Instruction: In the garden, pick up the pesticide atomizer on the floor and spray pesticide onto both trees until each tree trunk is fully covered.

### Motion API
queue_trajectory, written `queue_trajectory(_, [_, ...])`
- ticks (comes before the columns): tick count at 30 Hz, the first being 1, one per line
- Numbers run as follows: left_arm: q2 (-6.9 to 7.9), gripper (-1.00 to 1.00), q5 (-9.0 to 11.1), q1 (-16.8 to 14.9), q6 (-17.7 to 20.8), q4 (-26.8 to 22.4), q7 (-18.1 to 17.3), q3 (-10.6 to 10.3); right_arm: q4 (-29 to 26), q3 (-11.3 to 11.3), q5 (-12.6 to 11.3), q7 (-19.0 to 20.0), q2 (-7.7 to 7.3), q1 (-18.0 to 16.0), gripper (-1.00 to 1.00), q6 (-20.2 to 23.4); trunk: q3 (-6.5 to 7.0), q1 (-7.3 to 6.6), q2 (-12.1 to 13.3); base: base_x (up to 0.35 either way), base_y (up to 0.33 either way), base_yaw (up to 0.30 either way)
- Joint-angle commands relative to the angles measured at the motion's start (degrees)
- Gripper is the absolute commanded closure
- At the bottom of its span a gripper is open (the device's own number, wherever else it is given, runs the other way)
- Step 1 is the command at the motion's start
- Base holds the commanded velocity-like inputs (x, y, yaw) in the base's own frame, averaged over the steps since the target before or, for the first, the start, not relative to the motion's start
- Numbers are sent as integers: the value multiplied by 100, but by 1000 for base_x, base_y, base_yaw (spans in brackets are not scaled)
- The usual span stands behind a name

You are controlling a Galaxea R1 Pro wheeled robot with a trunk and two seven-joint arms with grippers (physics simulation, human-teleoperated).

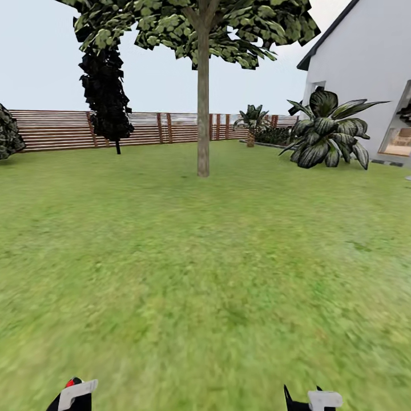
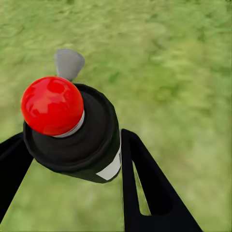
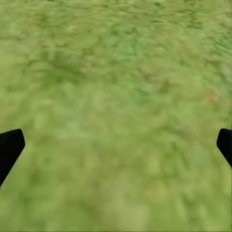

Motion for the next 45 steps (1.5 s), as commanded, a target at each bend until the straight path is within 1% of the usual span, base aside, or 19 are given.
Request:
queue_trajectory(1, [-1, 100, -2, -5, -19, 4, 3, 7, 3, -16, 37, -1, 2, -3, -100, -17, -5, 2, -2, 338, 0, 0])
queue_trajectory(45, [0, 100, -2, -4, -19, 10, 3, 7, 6, -14, 36, -1, 2, -3, -100, -17, -5, 2, -2, 338, 0, 0])
